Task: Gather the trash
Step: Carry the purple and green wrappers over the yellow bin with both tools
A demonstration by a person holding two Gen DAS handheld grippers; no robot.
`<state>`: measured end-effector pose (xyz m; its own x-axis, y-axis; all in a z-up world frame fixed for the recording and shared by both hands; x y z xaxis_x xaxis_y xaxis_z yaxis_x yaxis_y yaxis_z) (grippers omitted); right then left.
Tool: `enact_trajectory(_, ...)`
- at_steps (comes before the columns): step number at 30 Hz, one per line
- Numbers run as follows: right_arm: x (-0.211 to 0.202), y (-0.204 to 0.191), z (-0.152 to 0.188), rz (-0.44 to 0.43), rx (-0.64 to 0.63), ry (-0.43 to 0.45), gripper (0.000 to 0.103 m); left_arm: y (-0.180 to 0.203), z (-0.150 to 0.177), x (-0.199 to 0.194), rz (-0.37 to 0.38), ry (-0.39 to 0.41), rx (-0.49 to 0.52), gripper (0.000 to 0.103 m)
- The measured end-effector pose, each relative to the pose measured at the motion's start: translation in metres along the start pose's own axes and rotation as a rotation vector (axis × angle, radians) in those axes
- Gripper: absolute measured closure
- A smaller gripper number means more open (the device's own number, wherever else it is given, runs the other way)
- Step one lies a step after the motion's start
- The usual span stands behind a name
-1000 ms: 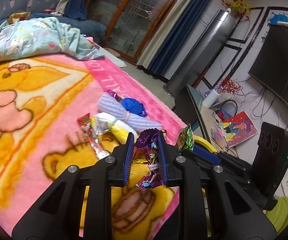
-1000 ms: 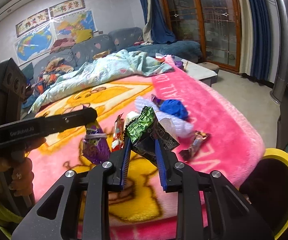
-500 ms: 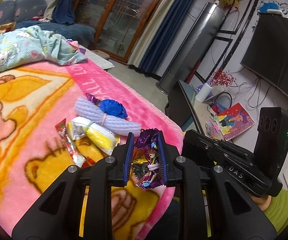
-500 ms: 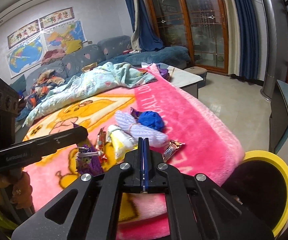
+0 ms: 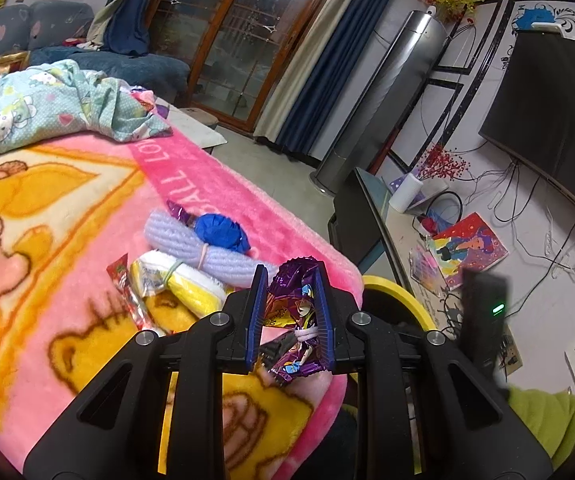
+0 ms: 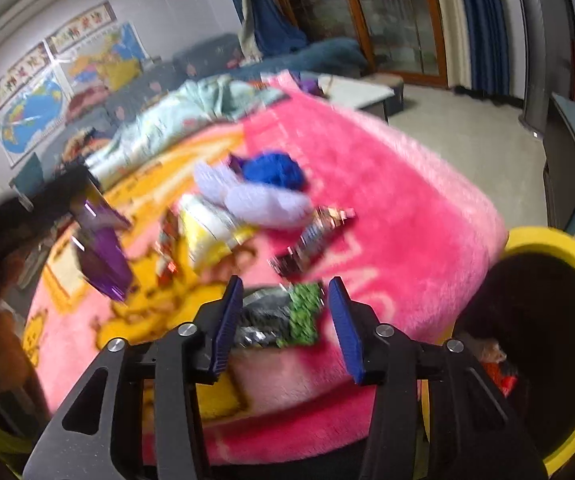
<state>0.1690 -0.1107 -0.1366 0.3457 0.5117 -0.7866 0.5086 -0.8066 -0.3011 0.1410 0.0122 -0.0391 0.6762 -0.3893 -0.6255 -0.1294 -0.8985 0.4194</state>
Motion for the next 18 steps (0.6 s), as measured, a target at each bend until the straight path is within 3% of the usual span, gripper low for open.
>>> enact_trajectory(7,0.024,0.011,0.01,-0.02,0.032,-0.054,0.058,0.021,-0.009,0.006,0.024,0.005,0.041,0.086)
enact_trajectory(9,0.025,0.01,0.012,-0.04,0.023,-0.059,0.072,0.028,-0.011,0.009,0.031,0.003,0.049,0.086)
enact_trajectory(11,0.026,0.008,0.013,-0.042,0.015,-0.062,0.08,0.033,-0.012,0.011,0.036,0.002,0.056,0.086)
enact_trajectory(12,0.026,0.007,0.015,-0.051,0.01,-0.066,0.089,0.036,-0.013,0.013,0.039,0.001,0.061,0.086)
enact_trajectory(18,0.011,0.003,0.011,-0.061,-0.024,-0.05,0.093,0.051,-0.015,0.02,0.05,-0.007,0.087,0.086)
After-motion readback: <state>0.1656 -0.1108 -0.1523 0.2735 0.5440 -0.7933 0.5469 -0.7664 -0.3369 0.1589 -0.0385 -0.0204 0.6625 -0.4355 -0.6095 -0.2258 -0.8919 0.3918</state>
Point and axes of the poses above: each gripper's, at about its wrist camera, not at the fingertips, and x roughly the way its jaws point, y to its right, z to its underside, the point moved 7 cm from there along x, roughly the way its jaws point, and after that the axes turned 10 degrees about -y, right-handed, at the moved point
